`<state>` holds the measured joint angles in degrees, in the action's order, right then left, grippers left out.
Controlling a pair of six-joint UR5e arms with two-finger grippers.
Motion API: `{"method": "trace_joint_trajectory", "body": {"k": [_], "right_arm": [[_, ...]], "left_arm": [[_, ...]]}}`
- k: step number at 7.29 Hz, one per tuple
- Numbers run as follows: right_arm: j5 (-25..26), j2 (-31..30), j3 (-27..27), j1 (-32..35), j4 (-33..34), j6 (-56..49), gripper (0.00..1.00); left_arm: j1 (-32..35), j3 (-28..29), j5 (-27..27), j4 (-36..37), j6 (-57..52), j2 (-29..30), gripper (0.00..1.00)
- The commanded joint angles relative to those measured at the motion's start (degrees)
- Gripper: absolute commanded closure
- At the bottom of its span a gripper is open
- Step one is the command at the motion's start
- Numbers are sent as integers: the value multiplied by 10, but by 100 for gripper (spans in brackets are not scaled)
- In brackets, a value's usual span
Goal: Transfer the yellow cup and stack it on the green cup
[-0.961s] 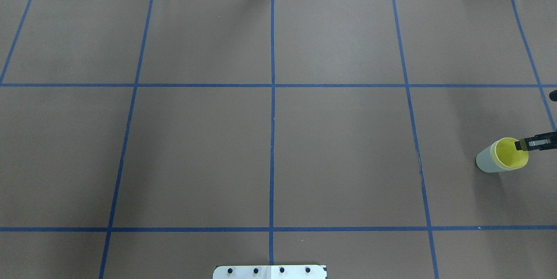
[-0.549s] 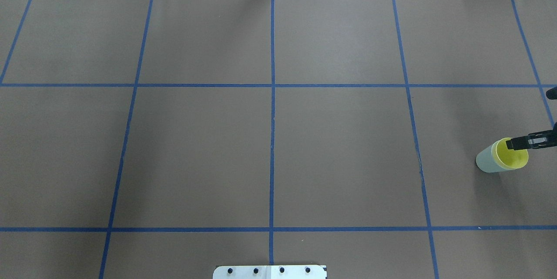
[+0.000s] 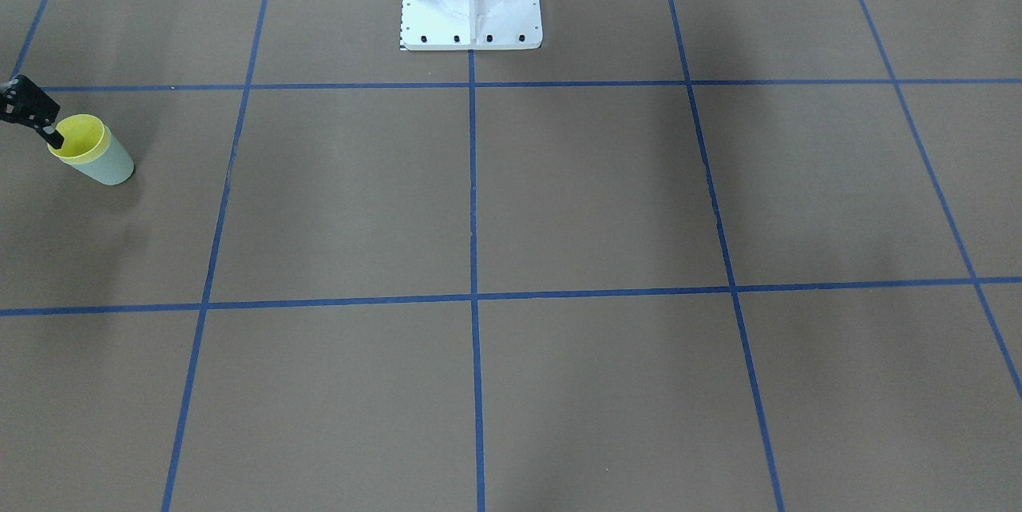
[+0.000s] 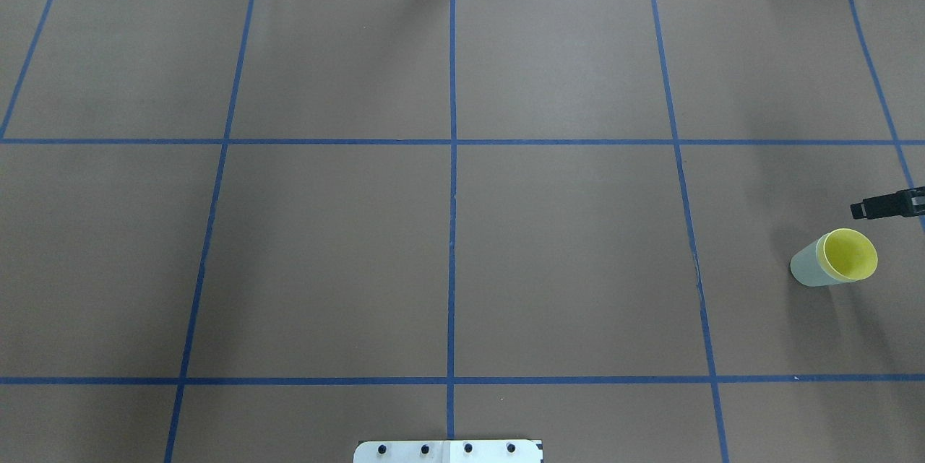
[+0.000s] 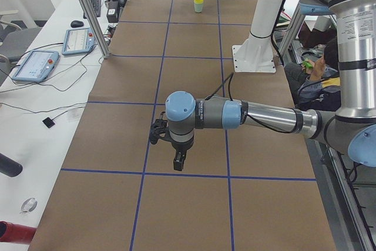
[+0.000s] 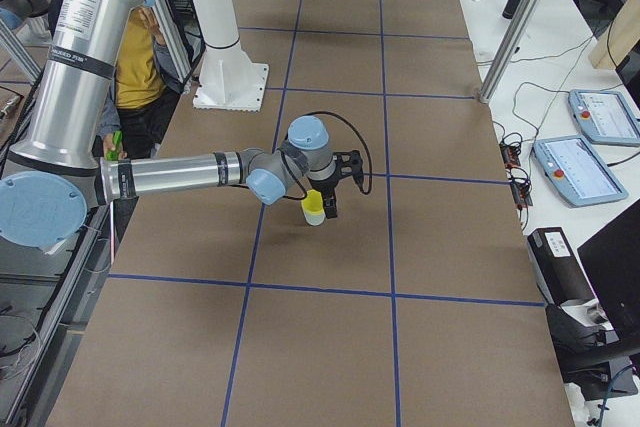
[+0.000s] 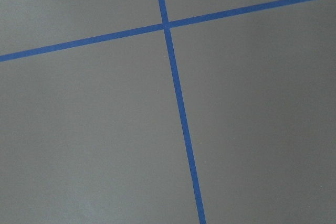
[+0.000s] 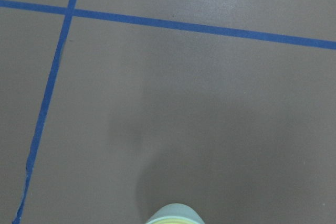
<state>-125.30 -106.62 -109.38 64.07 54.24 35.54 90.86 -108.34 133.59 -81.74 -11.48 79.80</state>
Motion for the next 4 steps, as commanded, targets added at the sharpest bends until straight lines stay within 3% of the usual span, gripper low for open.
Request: {"method": "trace_joint_trajectory", "body": {"k": [1, 4], "right_arm": [[-56, 16, 11, 108, 98, -144, 1], [-50, 96, 17, 229, 394, -350, 1]], "left_arm": [[-1, 1, 0, -4, 0, 0, 0], [-1, 4, 0, -6, -1, 0, 0]]}}
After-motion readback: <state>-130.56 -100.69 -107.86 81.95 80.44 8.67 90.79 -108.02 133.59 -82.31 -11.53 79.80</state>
